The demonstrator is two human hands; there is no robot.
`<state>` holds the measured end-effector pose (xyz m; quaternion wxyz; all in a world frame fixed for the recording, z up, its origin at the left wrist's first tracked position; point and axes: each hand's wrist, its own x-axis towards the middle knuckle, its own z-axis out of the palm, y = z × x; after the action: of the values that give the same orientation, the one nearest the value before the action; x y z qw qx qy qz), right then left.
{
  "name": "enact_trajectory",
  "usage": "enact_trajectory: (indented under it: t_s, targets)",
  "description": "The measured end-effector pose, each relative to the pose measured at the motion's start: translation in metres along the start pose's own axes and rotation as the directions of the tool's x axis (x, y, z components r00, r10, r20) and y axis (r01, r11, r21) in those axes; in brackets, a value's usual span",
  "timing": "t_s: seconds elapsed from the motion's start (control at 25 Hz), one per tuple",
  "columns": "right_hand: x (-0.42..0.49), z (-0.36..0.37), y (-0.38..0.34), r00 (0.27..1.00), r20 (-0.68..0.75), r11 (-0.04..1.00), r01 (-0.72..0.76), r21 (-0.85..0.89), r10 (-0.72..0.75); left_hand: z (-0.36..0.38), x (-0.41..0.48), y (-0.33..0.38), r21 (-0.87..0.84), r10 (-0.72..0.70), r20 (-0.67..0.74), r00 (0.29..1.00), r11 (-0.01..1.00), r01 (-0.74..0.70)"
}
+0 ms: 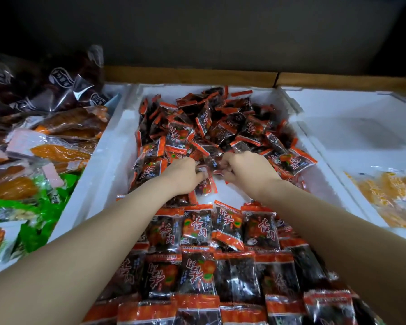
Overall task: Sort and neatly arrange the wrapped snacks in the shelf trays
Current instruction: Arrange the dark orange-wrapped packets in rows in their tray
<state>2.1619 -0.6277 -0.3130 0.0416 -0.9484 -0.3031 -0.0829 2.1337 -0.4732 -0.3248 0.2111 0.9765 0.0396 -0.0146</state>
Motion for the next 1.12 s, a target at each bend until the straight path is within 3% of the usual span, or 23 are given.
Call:
enact_trajectory:
  t_s: [0.12, 0.2, 0.32, 0.4, 0.44, 0.52, 0.6, 0.68, 0.76, 0.84, 0.92, 1.12]
  targets:
    - [-0.01, -0.01, 0.0, 0.991, -0.119, 0.977, -0.027, 0.212, 0.053, -0.015, -0.014, -0.004, -0.113, -0.025, -0.167, 0.986, 0.994, 0.006]
    - [-0.015, -0.018, -0.008, 0.972, -0.231, 0.941, 0.039, 0.336, 0.042, -0.023, -0.025, -0.007, -0.446, -0.139, -0.318, 0.938, 0.895, -0.018]
    - [-0.027, -0.025, -0.035, 0.923, -0.376, 0.92, 0.22, 0.325, -0.087, -0.025, -0.044, -0.004, -0.851, -0.307, -0.244, 0.92, 0.523, -0.051]
    - [-0.033, -0.025, -0.051, 0.884, -0.406, 0.921, 0.332, 0.203, -0.229, -0.025, -0.058, 0.001, -0.973, -0.278, -0.097, 0.956, 0.228, -0.032]
    - [-0.036, -0.025, -0.058, 0.869, -0.403, 0.91, 0.378, 0.171, -0.285, -0.026, -0.064, 0.0, -0.986, -0.23, -0.076, 0.97, 0.16, -0.04]
    - [-0.038, -0.024, -0.065, 0.845, -0.388, 0.864, 0.465, 0.194, -0.368, -0.024, -0.073, -0.005, -0.975, -0.202, -0.133, 0.97, 0.2, -0.092]
    - [-0.037, -0.021, -0.069, 0.859, -0.363, 0.828, 0.474, 0.299, -0.361, -0.022, -0.079, -0.02, -0.95, -0.26, -0.228, 0.938, 0.271, -0.156]
    - [-0.03, -0.013, -0.068, 0.925, -0.317, 0.826, 0.341, 0.448, -0.21, -0.022, -0.086, -0.034, -0.913, -0.291, -0.322, 0.901, 0.348, -0.214]
    - [-0.014, -0.001, -0.061, 0.983, -0.168, 0.842, 0.155, 0.516, -0.077, -0.023, -0.094, -0.042, -0.856, -0.264, -0.396, 0.879, 0.454, -0.249]
    - [0.003, 0.014, -0.058, 0.992, 0.09, 0.896, 0.037, 0.443, -0.085, -0.023, -0.102, -0.048, -0.825, -0.226, -0.427, 0.875, 0.495, -0.274]
    - [0.015, 0.026, -0.059, 0.956, 0.268, 0.946, 0.025, 0.322, -0.116, -0.024, -0.107, -0.052, -0.833, -0.209, -0.421, 0.883, 0.475, -0.285]
    - [0.032, 0.022, -0.068, 0.963, 0.239, 0.992, 0.12, 0.043, -0.127, -0.031, -0.109, -0.053, -0.843, -0.188, -0.422, 0.887, 0.442, -0.307]
